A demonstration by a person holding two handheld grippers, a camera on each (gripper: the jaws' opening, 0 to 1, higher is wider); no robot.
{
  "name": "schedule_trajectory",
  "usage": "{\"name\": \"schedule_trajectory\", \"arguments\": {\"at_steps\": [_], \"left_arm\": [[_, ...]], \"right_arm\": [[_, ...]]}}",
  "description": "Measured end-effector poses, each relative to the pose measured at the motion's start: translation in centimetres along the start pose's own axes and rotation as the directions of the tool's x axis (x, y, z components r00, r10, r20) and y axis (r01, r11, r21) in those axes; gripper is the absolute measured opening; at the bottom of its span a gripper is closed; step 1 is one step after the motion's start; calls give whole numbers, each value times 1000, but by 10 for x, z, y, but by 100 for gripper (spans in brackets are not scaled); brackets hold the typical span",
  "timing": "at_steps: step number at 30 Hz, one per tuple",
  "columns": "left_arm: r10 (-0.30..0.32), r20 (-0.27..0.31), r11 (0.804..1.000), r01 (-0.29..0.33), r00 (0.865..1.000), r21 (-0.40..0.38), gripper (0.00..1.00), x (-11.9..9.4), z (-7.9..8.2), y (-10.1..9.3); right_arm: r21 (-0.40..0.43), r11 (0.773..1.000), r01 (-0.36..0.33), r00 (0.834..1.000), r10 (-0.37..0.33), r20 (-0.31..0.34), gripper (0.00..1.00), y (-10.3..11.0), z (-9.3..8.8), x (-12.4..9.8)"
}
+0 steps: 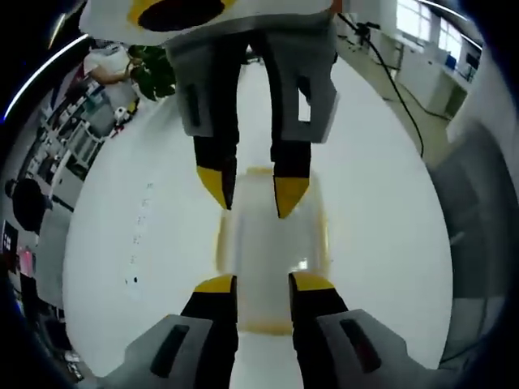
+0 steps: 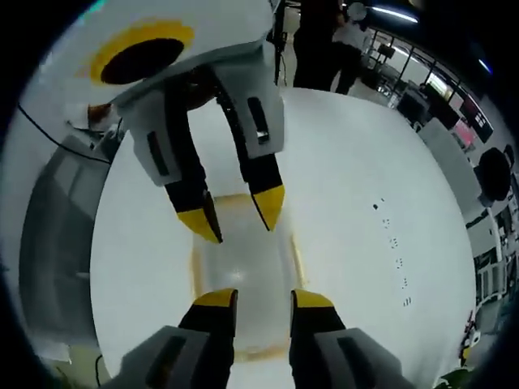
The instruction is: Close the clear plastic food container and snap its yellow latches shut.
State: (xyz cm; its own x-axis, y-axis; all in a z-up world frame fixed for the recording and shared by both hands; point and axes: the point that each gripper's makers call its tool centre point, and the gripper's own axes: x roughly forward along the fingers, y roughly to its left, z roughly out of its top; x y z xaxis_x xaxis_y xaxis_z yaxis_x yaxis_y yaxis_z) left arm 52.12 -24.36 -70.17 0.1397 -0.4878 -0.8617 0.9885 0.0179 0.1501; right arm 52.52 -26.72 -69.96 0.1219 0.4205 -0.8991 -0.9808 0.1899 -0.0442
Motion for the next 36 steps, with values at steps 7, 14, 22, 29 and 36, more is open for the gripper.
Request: {"name": "schedule_trajectory", "arguments": {"at_steps": [7, 14, 22, 29, 36], "left_arm": [[2, 15, 1000, -2, 1000, 7, 22, 9, 2, 3], [-2, 31, 1000, 3, 1000, -18, 23, 10, 7, -1], [-9, 45, 999, 11, 999, -33, 25, 14, 14, -15], [-12, 44, 1000, 13, 999, -13, 26, 16, 19, -24], [-13, 56, 999, 15, 998, -40, 26, 18, 17, -29]], "right_arm": [[-11, 1000, -15, 999, 15, 35, 21, -1, 9, 1], [-1, 1000, -16, 999, 16, 52, 20, -7, 9, 2], [31, 999, -19, 998, 17, 56, 20, -15, 6, 9], [25, 1000, -15, 999, 13, 50, 21, -20, 6, 12], [44, 999, -16, 997, 13, 70, 19, -22, 11, 8]]}}
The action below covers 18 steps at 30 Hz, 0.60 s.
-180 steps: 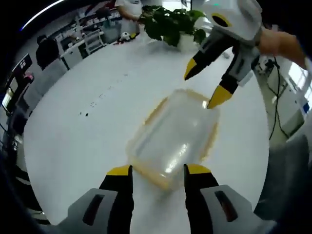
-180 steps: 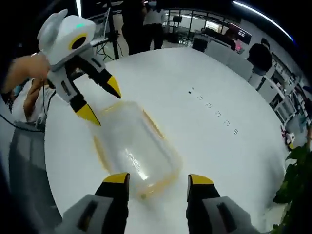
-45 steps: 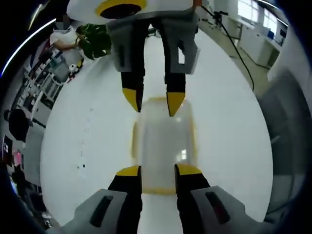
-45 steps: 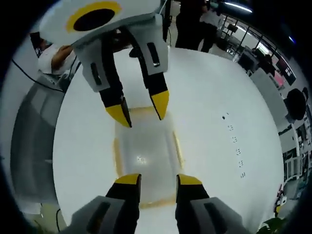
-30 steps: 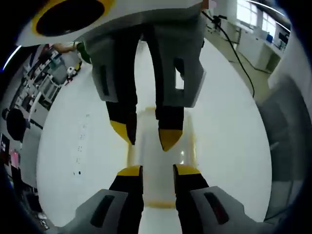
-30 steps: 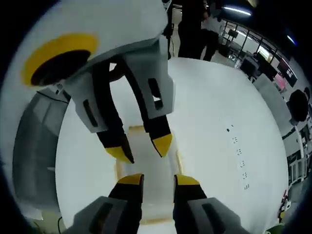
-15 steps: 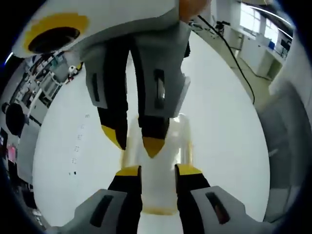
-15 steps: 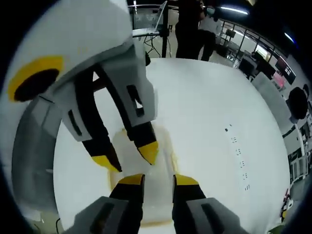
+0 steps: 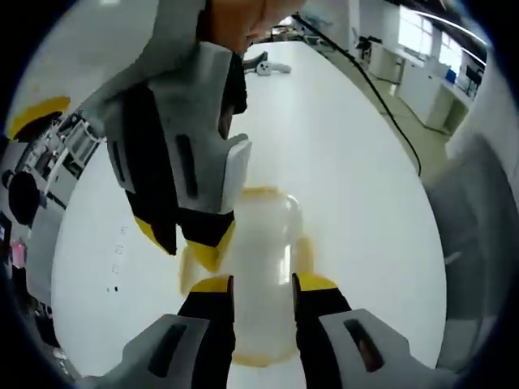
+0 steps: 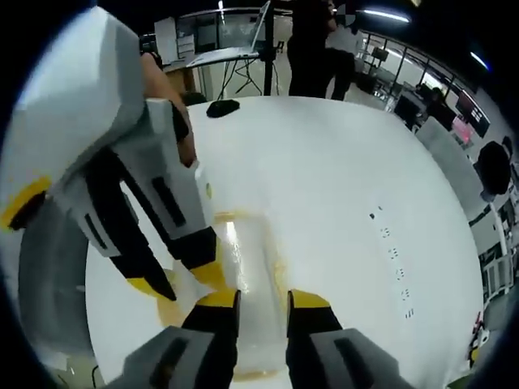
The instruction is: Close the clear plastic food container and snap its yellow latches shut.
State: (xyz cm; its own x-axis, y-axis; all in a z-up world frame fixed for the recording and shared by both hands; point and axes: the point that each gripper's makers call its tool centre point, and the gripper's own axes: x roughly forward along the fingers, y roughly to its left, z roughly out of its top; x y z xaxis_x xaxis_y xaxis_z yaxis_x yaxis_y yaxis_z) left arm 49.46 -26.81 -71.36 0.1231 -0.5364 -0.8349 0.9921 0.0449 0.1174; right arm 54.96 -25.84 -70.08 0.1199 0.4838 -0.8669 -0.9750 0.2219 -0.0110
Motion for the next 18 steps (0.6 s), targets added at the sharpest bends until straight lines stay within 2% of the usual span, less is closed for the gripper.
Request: {"name": "schedule_trajectory", "arguments": {"at_steps": [10, 18], "left_arm": [[-6, -9, 1000, 6, 1000, -13, 26, 0, -7, 2], [-12, -10, 1000, 12, 1000, -21, 26, 2, -8, -3]], "right_arm": [[-16, 999, -29, 999, 29, -37, 18, 13, -8, 6], [-20, 1000, -24, 999, 23, -45, 20, 7, -8, 12]]}}
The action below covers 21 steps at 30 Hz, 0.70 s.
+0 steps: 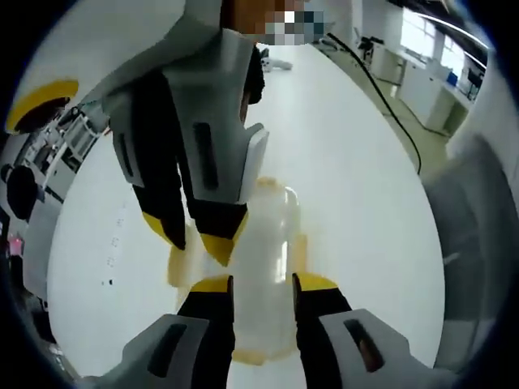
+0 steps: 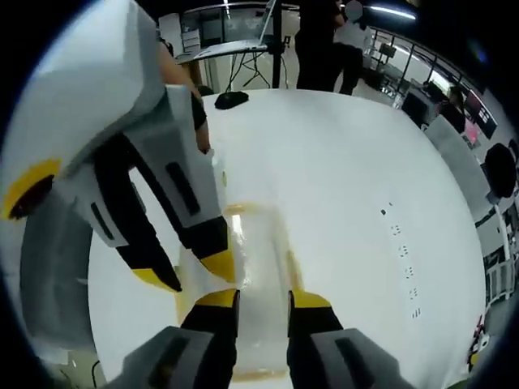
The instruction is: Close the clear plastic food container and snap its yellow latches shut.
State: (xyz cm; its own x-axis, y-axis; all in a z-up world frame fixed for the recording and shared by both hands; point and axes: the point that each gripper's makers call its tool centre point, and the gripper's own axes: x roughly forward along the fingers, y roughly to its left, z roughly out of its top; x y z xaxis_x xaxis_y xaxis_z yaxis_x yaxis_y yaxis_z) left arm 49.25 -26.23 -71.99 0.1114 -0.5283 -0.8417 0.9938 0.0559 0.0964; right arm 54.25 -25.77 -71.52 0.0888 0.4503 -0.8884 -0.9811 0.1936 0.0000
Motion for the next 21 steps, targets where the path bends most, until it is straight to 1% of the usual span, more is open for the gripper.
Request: {"name": "schedule_trajectory", "arguments": {"at_steps": [3, 4, 7, 9, 12, 13, 14, 15, 16, 17, 19, 21], "left_arm": [[-2, -3, 1000, 2, 1000, 3, 27, 2, -2, -2], [1, 6, 1000, -1, 1000, -8, 28, 1, -1, -1], [14, 7, 1000, -14, 1000, -18, 30, 1, -1, 0], [36, 15, 999, -36, 999, -19, 31, 0, 0, 1], [45, 20, 998, -44, 999, -32, 33, 1, 1, -2], [45, 11, 999, -45, 999, -24, 38, 3, 0, -5], [47, 3, 999, -47, 999, -10, 40, 4, -1, -7], [47, -2, 999, -47, 999, 2, 41, 6, -2, -9], [41, -5, 999, -41, 999, 10, 40, 8, -3, -12], [42, -4, 999, -42, 999, 4, 41, 9, -4, -13], [58, 23, 998, -58, 998, 10, 43, 11, -1, -13], [83, 19, 996, -83, 996, 28, 43, 13, -1, -11]], "right_arm": [[-3, 1000, 1, 1000, -1, 0, 21, -2, 0, 1], [-3, 1000, 1, 1000, -1, -1, 22, -3, -1, 2], [1, 1000, 1, 1000, -1, -7, 23, -6, -4, 5], [8, 1000, -2, 1000, 3, -13, 26, -7, -6, 8], [16, 1000, -8, 1000, 9, -19, 31, -9, -9, 11], [11, 1000, -19, 1000, 19, -13, 31, -9, -8, 11], [26, 999, -19, 1000, 19, -4, 31, -10, -7, 11], [21, 1000, -21, 1000, 21, -9, 32, -11, -8, 12], [28, 999, -32, 999, 32, -3, 32, -12, -8, 12], [32, 999, -44, 999, 44, 3, 32, -11, -8, 12], [72, 995, -73, 997, 72, 13, 31, -10, -9, 13], [65, 994, -87, 996, 86, 18, 31, -11, -10, 14]]}}
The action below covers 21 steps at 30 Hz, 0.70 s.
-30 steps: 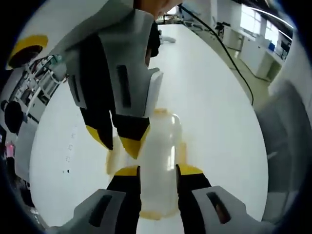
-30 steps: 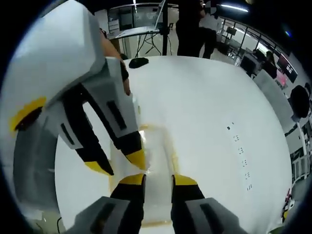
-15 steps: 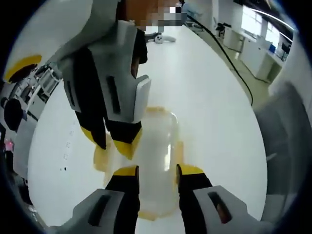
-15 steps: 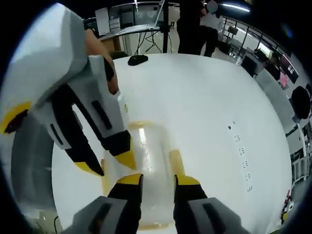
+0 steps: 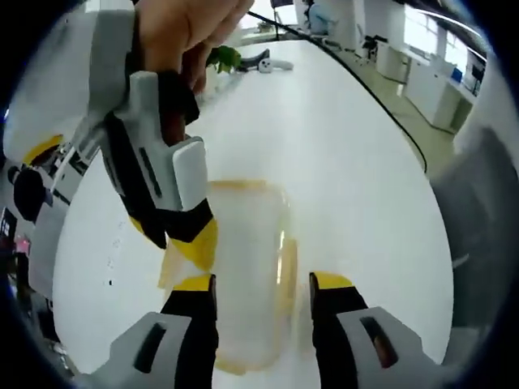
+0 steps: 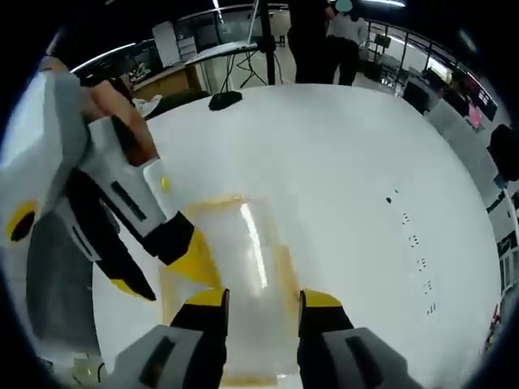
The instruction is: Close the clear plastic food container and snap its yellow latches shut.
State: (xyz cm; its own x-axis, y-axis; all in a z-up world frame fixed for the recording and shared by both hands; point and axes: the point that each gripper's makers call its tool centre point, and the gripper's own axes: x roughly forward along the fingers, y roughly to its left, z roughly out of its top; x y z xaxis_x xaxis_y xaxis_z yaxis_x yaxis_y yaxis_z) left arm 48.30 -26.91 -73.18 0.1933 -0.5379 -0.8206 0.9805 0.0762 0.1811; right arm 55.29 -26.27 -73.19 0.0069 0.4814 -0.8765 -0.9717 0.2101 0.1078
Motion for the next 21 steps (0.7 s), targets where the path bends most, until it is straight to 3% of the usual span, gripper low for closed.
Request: {"name": "schedule_trajectory", "arguments": {"at_steps": [2, 5, 16, 21], "left_arm": [[34, -11, 999, -34, 999, 33, 40, 1, -2, 3], [52, -11, 998, -52, 999, 22, 38, 2, -1, 5], [71, -3, 997, -71, 997, 13, 35, 3, -2, 6], [82, -15, 996, -82, 996, -15, 34, 3, -2, 7]], "right_arm": [[2, 1000, -20, 1000, 20, 2, 31, 1, 0, 1], [-9, 999, -46, 999, 46, -4, 31, 1, 1, 2], [-102, 984, -148, 987, 140, -80, 31, 4, 3, 6], [-101, 974, -200, 976, 189, -109, 30, 3, 3, 8]]}}
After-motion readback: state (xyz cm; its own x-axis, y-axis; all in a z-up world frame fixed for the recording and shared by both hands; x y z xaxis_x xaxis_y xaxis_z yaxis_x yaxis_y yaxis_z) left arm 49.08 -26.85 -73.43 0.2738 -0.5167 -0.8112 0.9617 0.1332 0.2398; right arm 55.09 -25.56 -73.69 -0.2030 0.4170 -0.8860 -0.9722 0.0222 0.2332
